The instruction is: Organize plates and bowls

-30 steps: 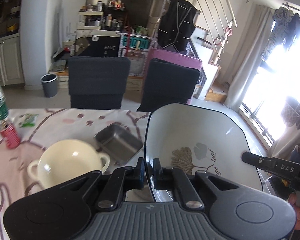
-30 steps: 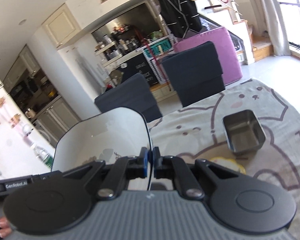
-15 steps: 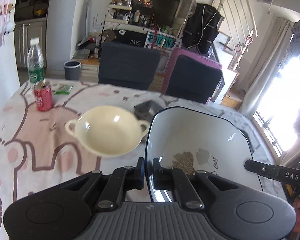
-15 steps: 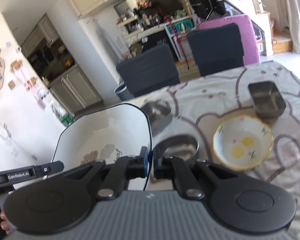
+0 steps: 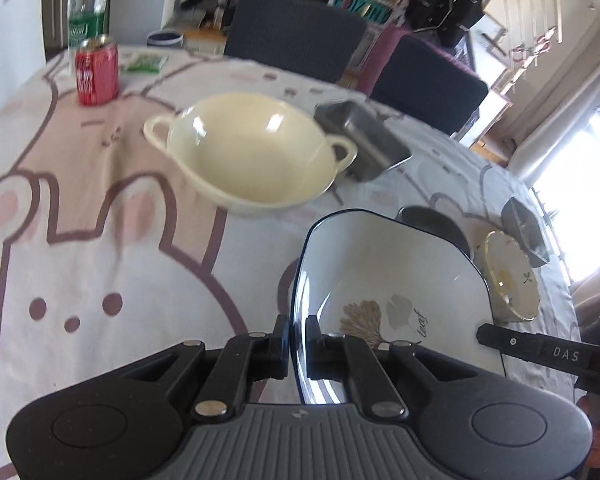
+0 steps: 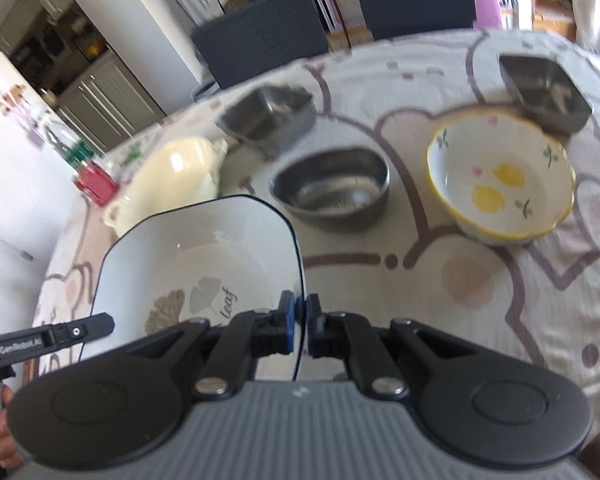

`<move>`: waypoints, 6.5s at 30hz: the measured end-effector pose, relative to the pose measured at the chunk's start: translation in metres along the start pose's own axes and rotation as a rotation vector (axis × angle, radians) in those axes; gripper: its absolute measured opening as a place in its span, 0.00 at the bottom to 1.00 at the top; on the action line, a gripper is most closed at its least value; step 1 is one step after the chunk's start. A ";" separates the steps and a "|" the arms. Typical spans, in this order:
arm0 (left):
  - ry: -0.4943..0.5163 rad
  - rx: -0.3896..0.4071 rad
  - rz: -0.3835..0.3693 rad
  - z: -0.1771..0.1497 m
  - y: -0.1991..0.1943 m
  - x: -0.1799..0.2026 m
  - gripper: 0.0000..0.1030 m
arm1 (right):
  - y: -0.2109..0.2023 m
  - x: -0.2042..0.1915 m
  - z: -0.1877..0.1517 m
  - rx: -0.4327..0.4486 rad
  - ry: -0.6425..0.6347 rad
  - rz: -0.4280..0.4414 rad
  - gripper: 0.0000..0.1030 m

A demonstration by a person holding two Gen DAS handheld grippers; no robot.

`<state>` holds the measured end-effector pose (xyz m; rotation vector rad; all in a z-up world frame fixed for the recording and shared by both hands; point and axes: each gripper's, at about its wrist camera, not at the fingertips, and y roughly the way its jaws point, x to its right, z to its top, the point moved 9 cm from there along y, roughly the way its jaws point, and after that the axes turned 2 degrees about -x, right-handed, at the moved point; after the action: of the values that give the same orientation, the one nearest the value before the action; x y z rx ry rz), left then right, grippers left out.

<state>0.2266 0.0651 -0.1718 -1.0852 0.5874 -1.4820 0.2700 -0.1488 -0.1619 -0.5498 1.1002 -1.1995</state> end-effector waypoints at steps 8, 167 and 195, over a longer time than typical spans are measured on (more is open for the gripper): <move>-0.039 -0.093 0.033 -0.005 0.022 -0.013 0.07 | 0.026 0.000 -0.008 -0.084 -0.002 -0.025 0.07; -0.331 0.055 -0.110 0.161 0.094 -0.138 0.23 | 0.173 -0.100 0.135 -0.119 -0.132 0.233 0.20; -0.274 0.111 -0.048 0.162 0.098 -0.126 0.22 | 0.171 -0.100 0.131 0.047 -0.256 0.117 0.24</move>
<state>0.4058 0.1971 -0.2200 -1.1964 0.2855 -1.3598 0.4675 -0.0269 -0.2116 -0.5773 0.8721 -1.0198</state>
